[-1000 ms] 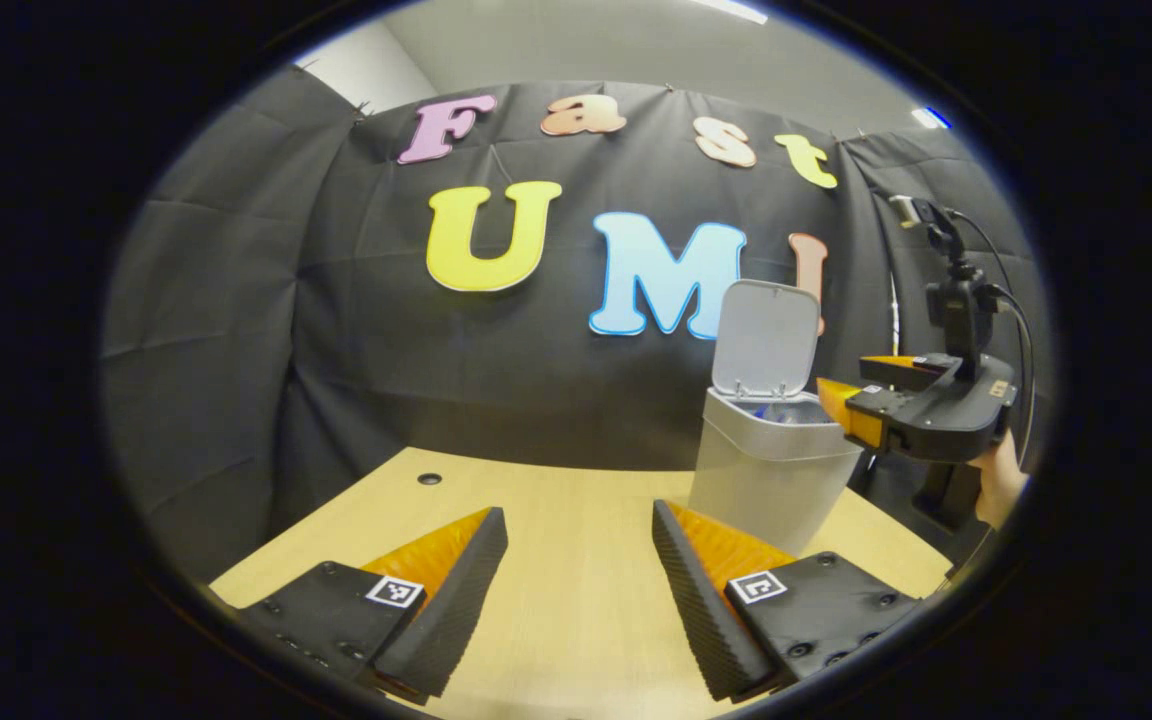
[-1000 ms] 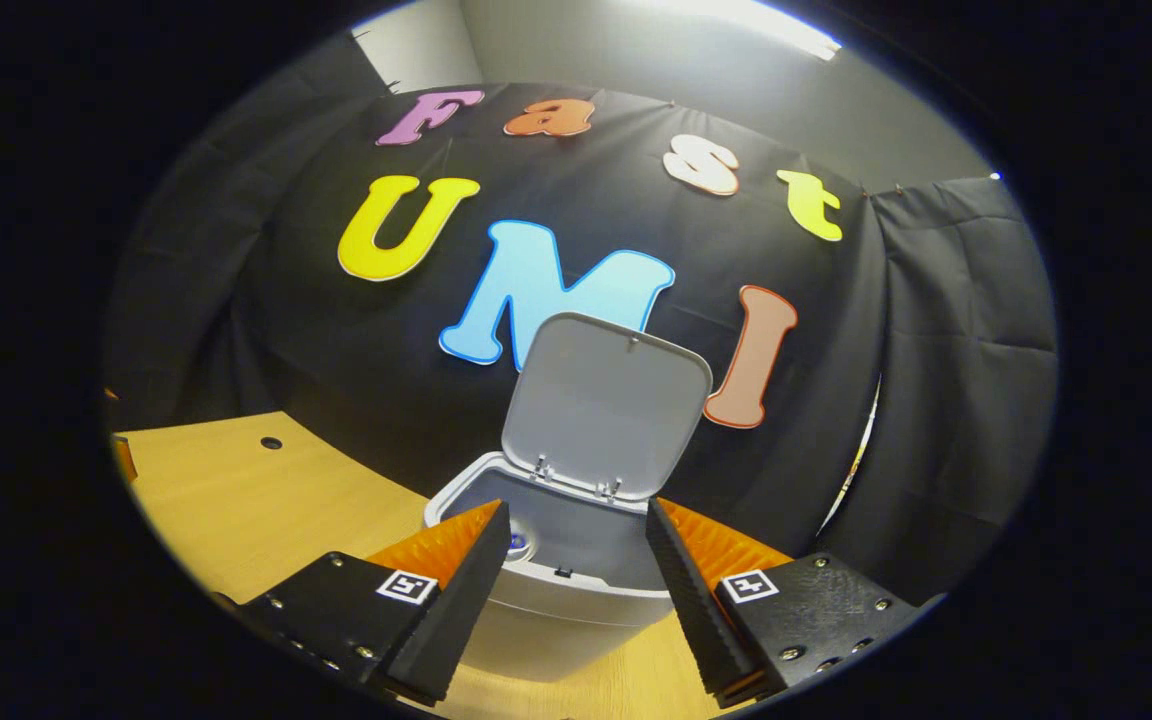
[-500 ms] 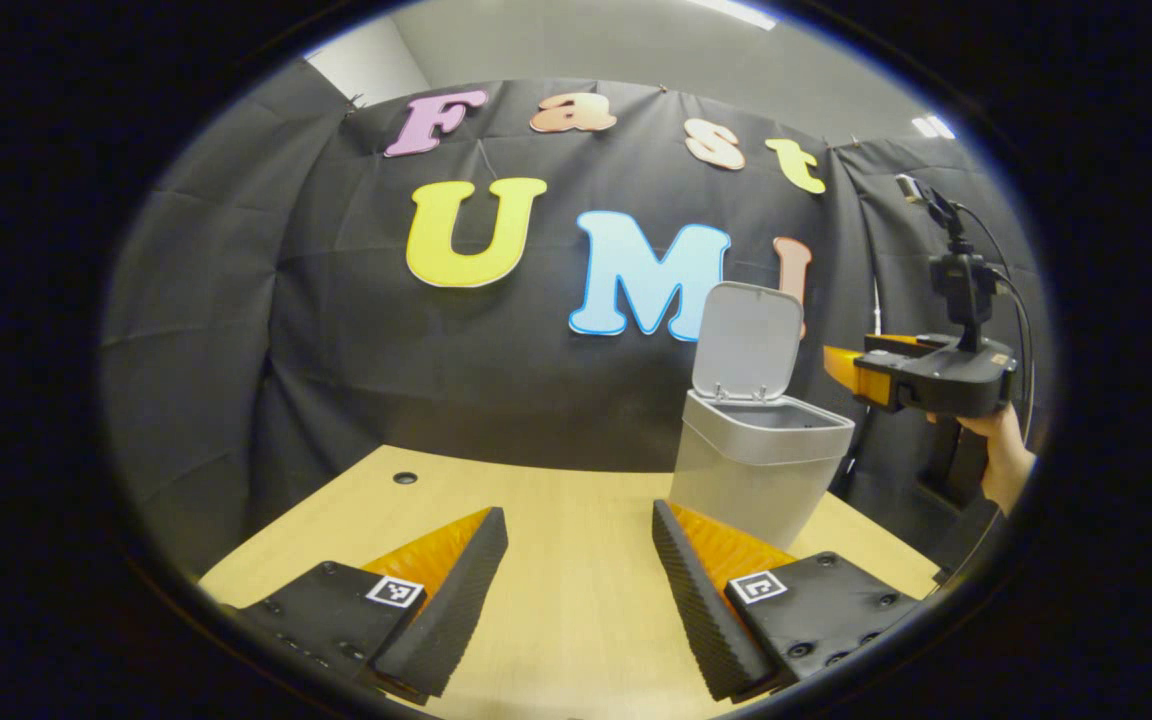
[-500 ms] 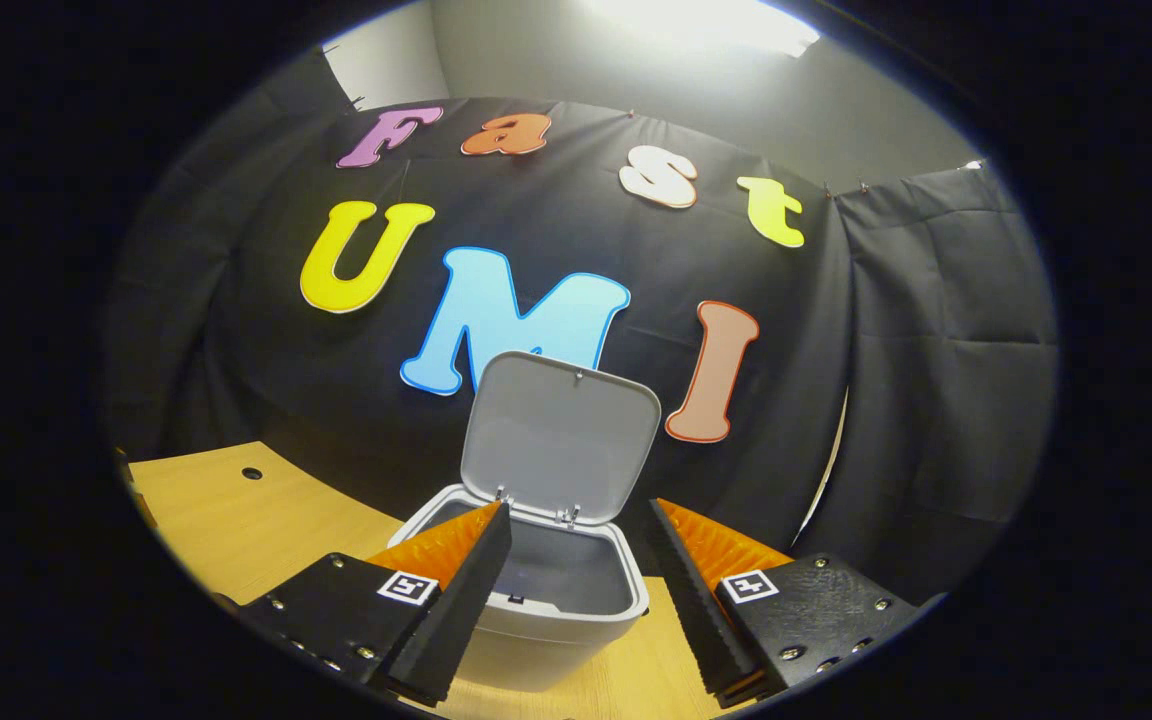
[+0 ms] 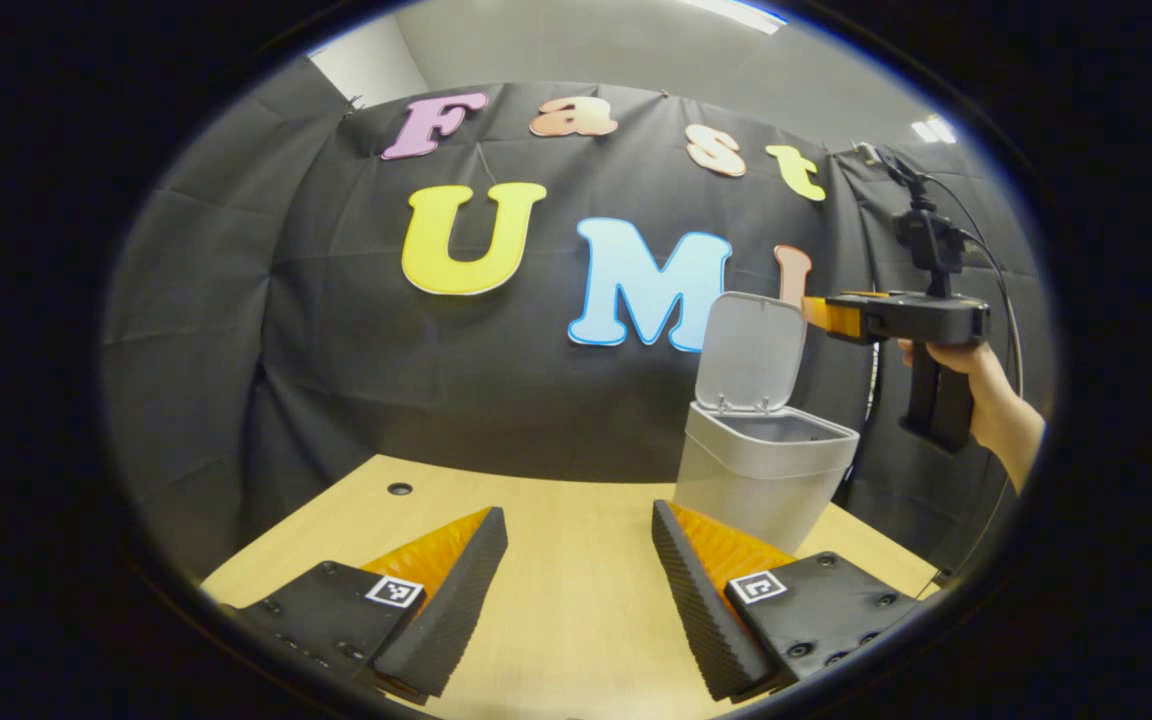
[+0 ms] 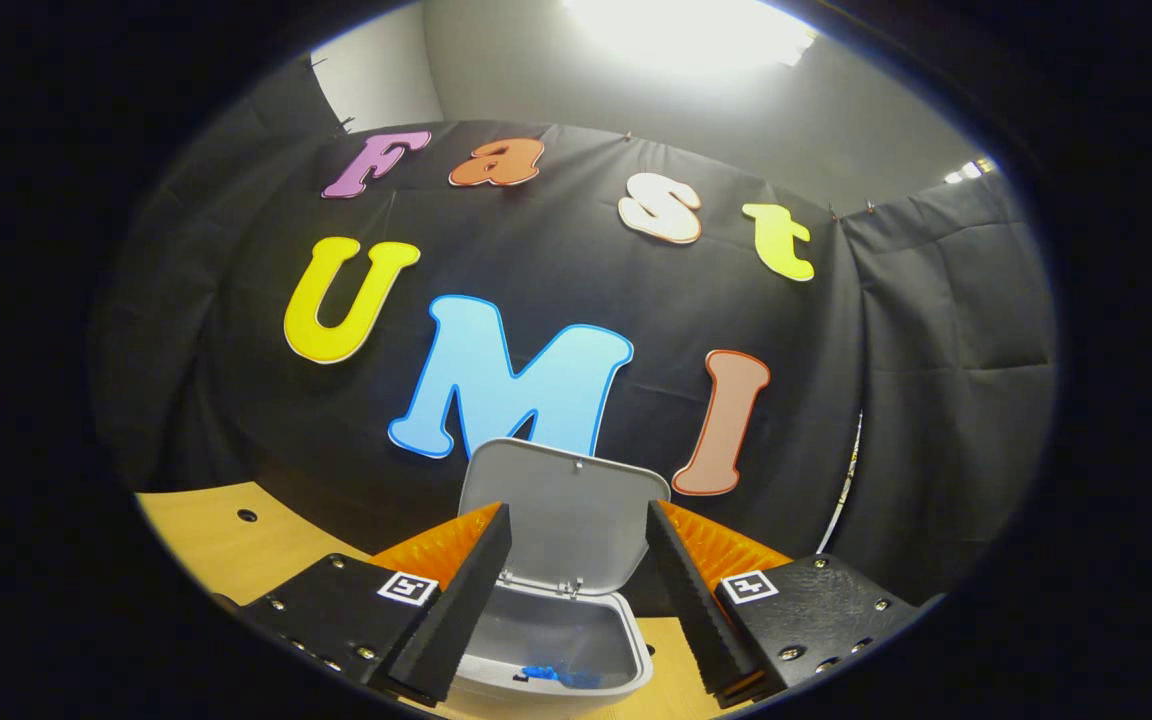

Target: Press the lid of the desktop garbage bin to open it, pick up the crumpled paper on the desktop and throw it into the bin, then pick up the pop can on the desktop and drop it into the bin, and finally close the garbage bin lid.

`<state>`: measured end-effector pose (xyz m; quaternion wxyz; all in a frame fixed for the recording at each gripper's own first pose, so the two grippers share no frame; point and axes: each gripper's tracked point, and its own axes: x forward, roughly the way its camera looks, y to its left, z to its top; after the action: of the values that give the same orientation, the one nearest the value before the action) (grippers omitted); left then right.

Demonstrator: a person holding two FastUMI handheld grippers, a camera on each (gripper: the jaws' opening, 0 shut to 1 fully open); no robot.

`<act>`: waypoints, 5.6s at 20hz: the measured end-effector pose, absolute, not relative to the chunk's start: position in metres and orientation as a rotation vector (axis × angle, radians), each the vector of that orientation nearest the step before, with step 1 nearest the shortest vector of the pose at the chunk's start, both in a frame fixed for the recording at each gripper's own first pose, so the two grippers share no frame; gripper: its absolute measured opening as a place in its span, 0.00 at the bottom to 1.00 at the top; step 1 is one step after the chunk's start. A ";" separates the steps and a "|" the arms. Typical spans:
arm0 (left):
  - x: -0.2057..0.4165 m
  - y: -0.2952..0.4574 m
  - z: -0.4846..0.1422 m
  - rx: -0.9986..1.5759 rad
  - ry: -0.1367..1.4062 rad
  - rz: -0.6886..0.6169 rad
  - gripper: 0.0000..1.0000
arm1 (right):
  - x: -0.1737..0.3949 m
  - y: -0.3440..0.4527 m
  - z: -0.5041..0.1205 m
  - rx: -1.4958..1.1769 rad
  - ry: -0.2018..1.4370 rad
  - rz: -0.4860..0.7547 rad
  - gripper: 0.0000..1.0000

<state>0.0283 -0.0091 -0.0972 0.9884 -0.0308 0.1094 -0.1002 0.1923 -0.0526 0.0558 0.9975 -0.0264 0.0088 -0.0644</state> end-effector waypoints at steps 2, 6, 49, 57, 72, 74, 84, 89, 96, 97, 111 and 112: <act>0.036 -0.007 -0.096 -0.059 0.216 -0.200 0.95 | 0.208 -0.048 0.065 -0.049 0.009 -0.113 0.87; 0.058 -0.002 -0.095 -0.056 0.208 -0.206 0.95 | 0.241 -0.048 0.078 -0.033 0.010 -0.114 0.87; 0.029 -0.018 -0.074 -0.058 0.149 -0.133 0.96 | 0.251 -0.058 0.027 0.239 0.168 -0.049 0.91; 0.019 -0.027 -0.076 -0.030 0.154 -0.168 0.96 | 0.216 -0.036 -0.037 0.256 0.294 -0.048 0.91; 0.019 -0.018 -0.084 -0.009 0.177 -0.184 0.96 | 0.204 -0.020 -0.099 0.218 0.266 -0.051 0.94; 0.021 -0.021 -0.086 -0.005 0.180 -0.190 0.96 | 0.204 -0.019 -0.101 0.220 0.262 -0.049 0.95; 0.029 -0.032 -0.086 -0.021 0.176 -0.192 0.95 | 0.201 -0.017 -0.111 0.223 0.162 -0.081 0.96; 0.023 -0.037 -0.073 -0.019 0.152 -0.169 0.95 | 0.201 -0.018 -0.104 0.237 0.167 -0.080 0.95; 0.013 -0.049 -0.058 0.012 0.126 -0.105 0.95 | 0.155 -0.007 -0.095 0.240 0.318 0.034 0.95; 0.011 -0.051 -0.058 0.019 0.124 -0.098 0.95 | 0.143 -0.006 -0.092 0.232 0.311 0.050 0.95; 0.010 -0.071 -0.058 0.012 0.094 -0.131 0.95 | 0.011 -0.018 -0.048 0.191 0.205 0.008 0.95; 0.010 -0.069 -0.057 0.015 0.095 -0.133 0.95 | 0.009 -0.018 -0.045 0.198 0.199 -0.001 0.95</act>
<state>0.0099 -0.0694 -0.0572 0.9966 0.0075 0.0473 -0.0666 0.0093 -0.0179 -0.0454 0.9901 0.0989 0.0994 -0.0003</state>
